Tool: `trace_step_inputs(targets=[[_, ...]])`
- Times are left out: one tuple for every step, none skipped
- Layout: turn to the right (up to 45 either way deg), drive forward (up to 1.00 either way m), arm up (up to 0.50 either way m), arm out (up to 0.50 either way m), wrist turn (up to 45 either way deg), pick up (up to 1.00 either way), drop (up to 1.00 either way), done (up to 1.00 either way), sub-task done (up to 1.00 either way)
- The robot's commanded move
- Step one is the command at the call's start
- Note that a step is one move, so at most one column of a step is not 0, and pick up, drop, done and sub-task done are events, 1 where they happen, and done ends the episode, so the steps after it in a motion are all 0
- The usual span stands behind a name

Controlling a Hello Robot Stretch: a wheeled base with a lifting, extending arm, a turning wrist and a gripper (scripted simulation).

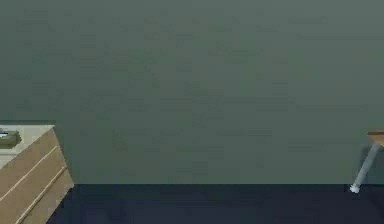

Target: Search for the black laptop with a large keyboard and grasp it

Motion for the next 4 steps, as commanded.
trace_step_inputs(targets=[[45.0, 0.0, 0.0, 0.0, 0.0, 0.0, 0.0, 0.0, 0.0], [12.0, 0.0, 0.0, 0.0, 0.0, 0.0, 0.0, 0.0, 0.0], [0.0, 0.5, 0.0, 0.0, 0.0, 0.0, 0.0, 0.0, 0.0], [27.0, 0.0, 0.0, 0.0, 0.0, 0.0, 0.0, 0.0, 0.0]])
